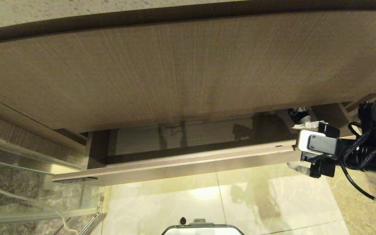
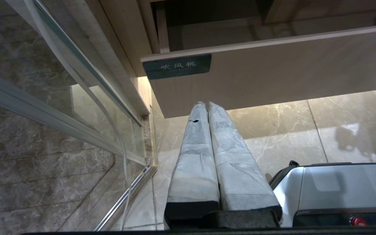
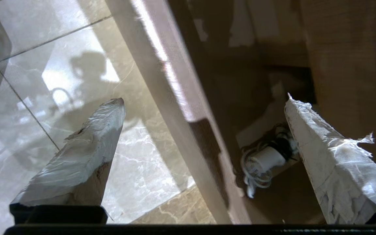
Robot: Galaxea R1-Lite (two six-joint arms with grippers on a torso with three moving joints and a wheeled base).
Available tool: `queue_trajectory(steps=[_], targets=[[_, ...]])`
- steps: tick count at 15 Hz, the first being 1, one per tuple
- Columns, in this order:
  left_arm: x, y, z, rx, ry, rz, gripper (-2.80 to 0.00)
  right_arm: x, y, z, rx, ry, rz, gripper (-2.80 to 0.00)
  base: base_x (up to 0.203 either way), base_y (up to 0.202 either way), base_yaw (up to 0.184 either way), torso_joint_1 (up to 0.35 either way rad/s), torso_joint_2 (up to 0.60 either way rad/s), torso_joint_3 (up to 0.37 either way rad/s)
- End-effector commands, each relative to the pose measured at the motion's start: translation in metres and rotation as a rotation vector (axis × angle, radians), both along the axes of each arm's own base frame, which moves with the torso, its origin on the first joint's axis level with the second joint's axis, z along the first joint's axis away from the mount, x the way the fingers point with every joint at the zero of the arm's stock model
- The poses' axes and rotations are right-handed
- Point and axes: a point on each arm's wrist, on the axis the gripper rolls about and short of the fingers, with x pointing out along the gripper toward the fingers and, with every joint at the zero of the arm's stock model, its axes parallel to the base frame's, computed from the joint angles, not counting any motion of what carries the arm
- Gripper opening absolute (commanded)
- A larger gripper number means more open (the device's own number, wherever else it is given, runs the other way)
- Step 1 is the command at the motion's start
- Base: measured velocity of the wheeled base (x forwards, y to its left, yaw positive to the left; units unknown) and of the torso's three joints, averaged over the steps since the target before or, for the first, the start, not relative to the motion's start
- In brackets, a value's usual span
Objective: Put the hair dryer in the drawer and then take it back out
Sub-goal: Pull open the drawer
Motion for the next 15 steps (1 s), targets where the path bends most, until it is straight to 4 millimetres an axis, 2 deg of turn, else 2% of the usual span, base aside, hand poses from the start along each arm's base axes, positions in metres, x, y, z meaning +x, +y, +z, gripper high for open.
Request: queue_trajectory(steps=[1,3,4,6,7,9,10,12,13,15], targets=[[0.0,0.0,0.0,0.0,0.0,0.0,-2.8,-0.015,-0.003,0.013,0.003,-0.049,0.004,-2.8,0.0,0.0,0.0,0.0,0.0,0.0],[0.0,0.0,0.0,0.0,0.001,0.0,-2.8,-0.017,-0.003,0.015,0.008,-0.042,-0.001,-2.8,0.0,0.0,0.0,0.0,0.0,0.0],[0.0,0.0,0.0,0.0,0.0,0.0,-2.8,-0.025,-0.005,0.021,0.02,-0.05,-0.011,-2.8,0.0,0.0,0.0,0.0,0.0,0.0],[0.0,0.0,0.0,0.0,0.0,0.0,-2.8,-0.053,-0.012,0.045,0.057,-0.105,-0.063,-2.8,0.0,0.0,0.0,0.0,0.0,0.0],[0.0,0.0,0.0,0.0,0.0,0.0,-2.8,-0.061,-0.015,0.049,0.067,-0.097,-0.102,-2.8,0.0,0.0,0.0,0.0,0.0,0.0],[0.0,0.0,0.0,0.0,-0.001,0.0,-2.8,-0.063,-0.016,0.051,0.075,-0.088,-0.136,-2.8,0.0,0.0,0.0,0.0,0.0,0.0],[0.0,0.0,0.0,0.0,-0.001,0.0,-2.8,-0.069,-0.02,0.054,0.105,-0.039,-0.238,-2.8,0.0,0.0,0.0,0.0,0.0,0.0],[0.0,0.0,0.0,0.0,0.001,0.0,-2.8,-0.095,-0.028,0.045,0.187,0.223,-0.509,-2.8,0.0,0.0,0.0,0.0,0.0,0.0],[0.0,0.0,0.0,0.0,0.001,0.0,-2.8,-0.107,-0.032,0.046,0.224,0.275,-0.628,-2.8,0.0,0.0,0.0,0.0,0.0,0.0],[0.0,0.0,0.0,0.0,0.001,0.0,-2.8,-0.117,-0.034,0.046,0.265,0.281,-0.711,-2.8,0.0,0.0,0.0,0.0,0.0,0.0]])
